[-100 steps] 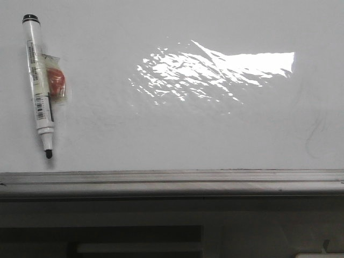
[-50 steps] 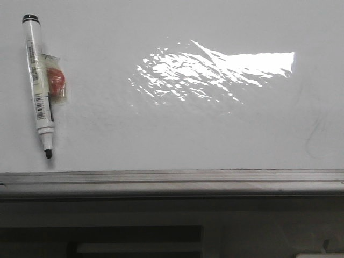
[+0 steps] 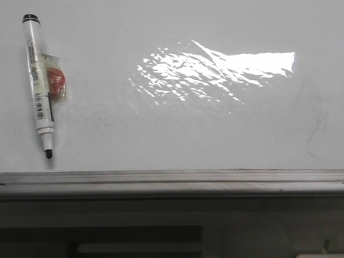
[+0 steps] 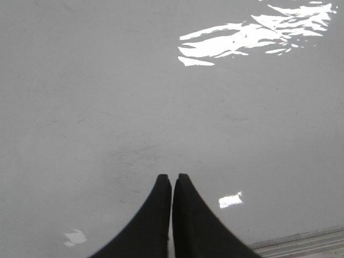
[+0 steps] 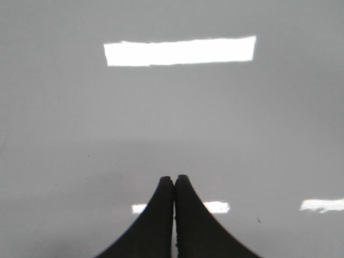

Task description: Write number 9 on whiteboard

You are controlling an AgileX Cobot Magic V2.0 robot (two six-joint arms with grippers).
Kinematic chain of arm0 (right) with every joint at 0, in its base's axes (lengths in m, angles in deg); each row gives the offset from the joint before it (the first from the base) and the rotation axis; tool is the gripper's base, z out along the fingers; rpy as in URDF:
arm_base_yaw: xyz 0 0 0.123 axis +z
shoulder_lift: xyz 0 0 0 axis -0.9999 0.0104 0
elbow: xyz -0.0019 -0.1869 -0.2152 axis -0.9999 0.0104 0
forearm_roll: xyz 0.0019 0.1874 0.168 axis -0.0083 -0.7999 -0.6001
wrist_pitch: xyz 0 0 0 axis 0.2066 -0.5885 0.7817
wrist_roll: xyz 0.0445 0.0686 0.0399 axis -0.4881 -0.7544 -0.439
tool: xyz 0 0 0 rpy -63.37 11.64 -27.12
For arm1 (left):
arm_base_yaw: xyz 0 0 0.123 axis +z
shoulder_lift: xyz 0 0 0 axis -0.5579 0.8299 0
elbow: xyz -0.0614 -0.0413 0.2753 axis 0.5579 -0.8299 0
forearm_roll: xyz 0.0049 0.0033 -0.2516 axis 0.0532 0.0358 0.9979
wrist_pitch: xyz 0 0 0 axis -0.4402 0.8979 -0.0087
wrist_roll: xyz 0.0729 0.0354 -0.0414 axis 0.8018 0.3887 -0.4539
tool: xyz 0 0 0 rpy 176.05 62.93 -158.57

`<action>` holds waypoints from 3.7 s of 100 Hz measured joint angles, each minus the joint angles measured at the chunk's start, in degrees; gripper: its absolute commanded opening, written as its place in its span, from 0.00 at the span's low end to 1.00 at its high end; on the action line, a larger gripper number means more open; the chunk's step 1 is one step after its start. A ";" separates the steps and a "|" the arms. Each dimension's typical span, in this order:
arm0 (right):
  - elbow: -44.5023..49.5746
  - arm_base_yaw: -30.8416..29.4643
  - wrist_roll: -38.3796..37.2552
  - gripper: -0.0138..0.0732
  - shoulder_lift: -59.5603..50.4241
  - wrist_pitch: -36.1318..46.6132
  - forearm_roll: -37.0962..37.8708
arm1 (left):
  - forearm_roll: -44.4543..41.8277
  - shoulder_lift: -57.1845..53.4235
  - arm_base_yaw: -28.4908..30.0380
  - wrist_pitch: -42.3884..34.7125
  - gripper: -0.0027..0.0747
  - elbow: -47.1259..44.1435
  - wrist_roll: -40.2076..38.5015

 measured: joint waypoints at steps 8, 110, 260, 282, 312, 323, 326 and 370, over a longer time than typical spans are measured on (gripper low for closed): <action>0.00 0.00 -0.10 0.08 0.00 1.77 0.00 | 0.00 0.00 0.00 -1.22 0.01 0.00 0.00; -14.05 1.28 -0.10 0.08 10.60 -15.49 -4.65 | 11.49 12.54 0.00 2.80 0.24 15.84 0.00; -14.05 11.94 -0.10 0.08 10.62 -14.49 -4.65 | 31.12 56.15 -47.63 -28.04 0.59 15.11 -0.34; -14.05 11.94 -0.10 0.08 10.62 -14.49 -4.65 | 30.42 61.52 -48.14 -34.75 0.57 15.35 -0.34; -14.05 15.07 -0.10 0.08 10.75 -15.78 -4.65 | 34.77 65.14 -48.52 -38.86 0.03 15.78 -0.34; -14.59 19.11 -0.10 0.08 12.71 -16.45 -4.65 | 34.77 65.38 -48.52 -38.89 0.01 15.90 -0.48; -14.86 20.32 -0.10 0.08 13.46 -16.53 -4.65 | 34.77 65.38 -48.52 -38.89 0.01 15.90 -0.48; -30.59 39.29 0.00 0.57 36.88 -18.11 -4.65 | 11.11 62.19 -48.01 -22.01 0.01 20.79 -0.48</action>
